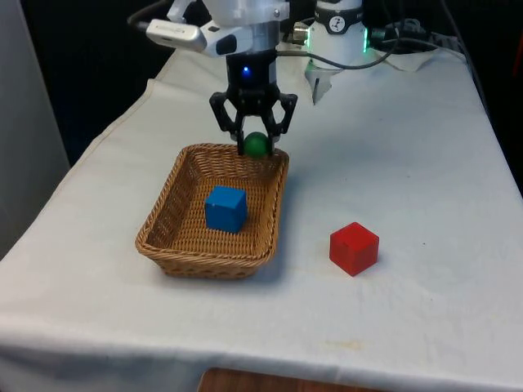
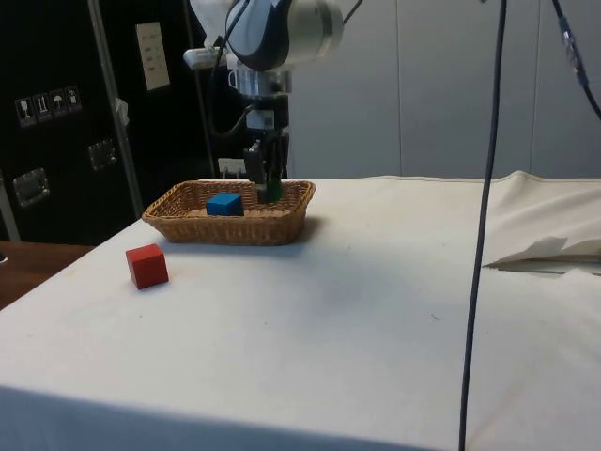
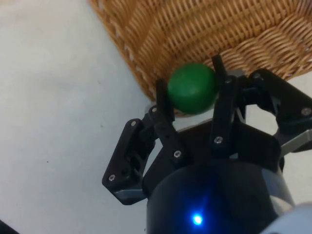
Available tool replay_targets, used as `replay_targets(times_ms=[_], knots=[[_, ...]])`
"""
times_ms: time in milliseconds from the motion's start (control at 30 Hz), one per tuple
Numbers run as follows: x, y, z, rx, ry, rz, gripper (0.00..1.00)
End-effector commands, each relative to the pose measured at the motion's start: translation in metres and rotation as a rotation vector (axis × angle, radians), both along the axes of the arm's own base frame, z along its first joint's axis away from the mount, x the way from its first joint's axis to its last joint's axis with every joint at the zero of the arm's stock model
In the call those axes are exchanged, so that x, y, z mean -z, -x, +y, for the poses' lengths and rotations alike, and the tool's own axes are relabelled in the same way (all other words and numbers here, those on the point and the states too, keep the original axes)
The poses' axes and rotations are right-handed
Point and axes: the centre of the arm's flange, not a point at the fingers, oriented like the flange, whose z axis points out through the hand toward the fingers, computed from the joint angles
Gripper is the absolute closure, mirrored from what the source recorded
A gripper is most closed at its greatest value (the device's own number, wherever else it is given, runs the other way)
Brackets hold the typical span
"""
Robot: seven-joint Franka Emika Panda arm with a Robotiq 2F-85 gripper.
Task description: Place all non-red objects into the basket.
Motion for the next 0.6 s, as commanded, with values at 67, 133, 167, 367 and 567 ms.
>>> replay_targets(times_ms=[67,133,167,367,567], knots=[[0.005,-0.004,-0.007,0.009,-0.004,0.0,1.0],[0.006,-0.005,-0.01,0.014,-0.002,0.0,1.0],[0.008,-0.006,-0.012,0.017,0.0,0.0,1.0],[0.016,-0.008,-0.018,0.027,0.006,0.0,1.0],[0.024,-0.008,-0.022,0.039,0.017,0.005,1.0]])
